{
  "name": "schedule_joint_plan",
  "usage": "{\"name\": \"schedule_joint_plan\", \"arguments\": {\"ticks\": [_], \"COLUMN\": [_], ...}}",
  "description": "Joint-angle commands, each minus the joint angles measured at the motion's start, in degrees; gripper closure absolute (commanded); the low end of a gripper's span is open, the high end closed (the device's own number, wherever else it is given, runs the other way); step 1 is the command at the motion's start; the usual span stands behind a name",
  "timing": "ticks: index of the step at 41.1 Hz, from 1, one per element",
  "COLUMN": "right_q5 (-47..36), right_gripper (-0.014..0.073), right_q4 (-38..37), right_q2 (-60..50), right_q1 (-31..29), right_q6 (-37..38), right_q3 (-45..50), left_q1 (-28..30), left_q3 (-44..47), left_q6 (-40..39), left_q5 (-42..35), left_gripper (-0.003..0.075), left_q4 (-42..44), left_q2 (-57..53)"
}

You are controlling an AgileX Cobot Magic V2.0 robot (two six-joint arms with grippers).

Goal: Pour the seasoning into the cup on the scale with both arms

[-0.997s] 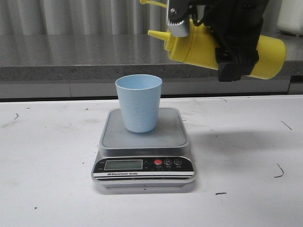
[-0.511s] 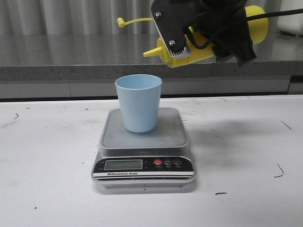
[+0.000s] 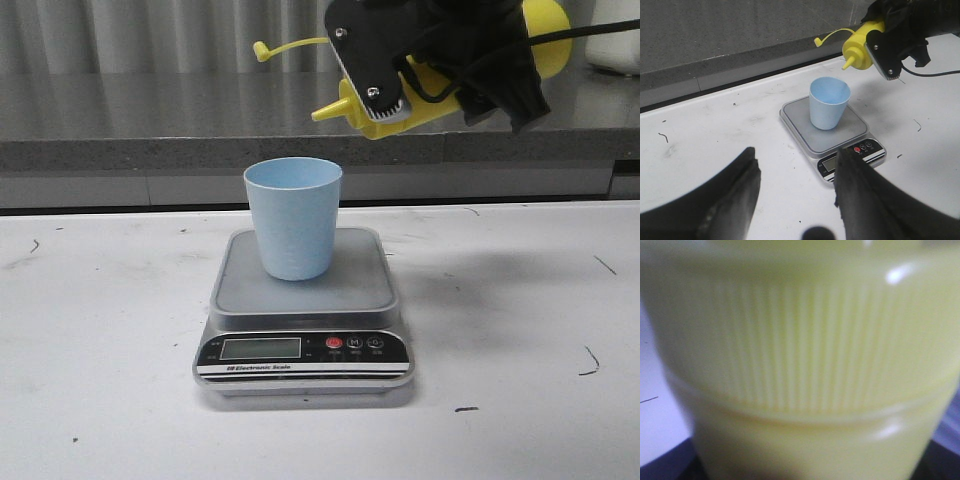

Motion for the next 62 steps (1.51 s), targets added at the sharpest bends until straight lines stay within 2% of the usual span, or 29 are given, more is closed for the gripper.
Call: {"name": "schedule_joint_plan", "arguments": {"ticks": [1, 5, 8, 14, 17, 22, 32, 37, 43, 47, 50, 54, 62], "right_q5": [0.5, 0.3, 0.1, -0.2, -1.5, -5.2, -16.8, -27.8, -47.8, -56.0, -62.0, -74.2, -91.2], "right_gripper": [0.0264, 0.0264, 0.0264, 0.0264, 0.0264, 0.0264, 0.0264, 0.0264, 0.0264, 0.0264, 0.0264, 0.0264, 0.0264], "right_q4": [-4.9, -4.6, -4.6, -4.0, -1.7, 7.2, 34.3, 39.2, 39.4, 39.5, 40.0, 40.5, 41.1], "right_q2": [-3.0, -3.0, -3.0, -3.5, -4.6, -7.7, -15.5, -20.6, -24.6, -24.7, -24.2, -22.8, -16.9], "right_q1": [-0.1, -0.1, -0.1, -0.4, -0.7, -3.2, -14.3, -18.7, -23.9, -26.9, -29.2, -33.0, -36.5], "right_q6": [0.1, 2.2, 8.1, 25.0, 30.1, 34.2, 35.7, 36.7, 38.8, 38.8, 38.7, 38.5, 38.4], "right_q3": [-2.2, -2.2, -2.2, -2.2, -2.1, -1.9, 3.8, 13.3, 26.5, 33.0, 36.9, 41.7, 45.3], "left_q1": [0.0, 0.0, 0.0, 0.0, 0.0, 0.0, 0.0, 0.0, 0.0, 0.0, 0.0, 0.0, 0.0], "left_q3": [-1.3, -1.3, -1.3, -1.3, -1.3, -1.3, -1.3, -1.3, -1.3, -1.3, -1.3, -1.3, -1.3], "left_q6": [-0.2, -0.2, -0.2, -0.2, -0.2, -0.2, -0.2, -0.2, -0.2, -0.2, -0.2, -0.2, -0.2], "left_q5": [-4.5, -4.5, -4.5, -4.5, -4.5, -4.5, -4.5, -4.5, -4.5, -4.5, -4.5, -4.5, -4.5], "left_gripper": [0.0373, 0.0373, 0.0373, 0.0373, 0.0373, 0.0373, 0.0373, 0.0373, 0.0373, 0.0373, 0.0373, 0.0373, 0.0373], "left_q4": [-0.5, -0.5, -0.5, -0.5, -0.5, -0.5, -0.5, -0.5, -0.5, -0.5, -0.5, -0.5, -0.5], "left_q2": [0.4, 0.4, 0.4, 0.4, 0.4, 0.4, 0.4, 0.4, 0.4, 0.4, 0.4, 0.4, 0.4]}}
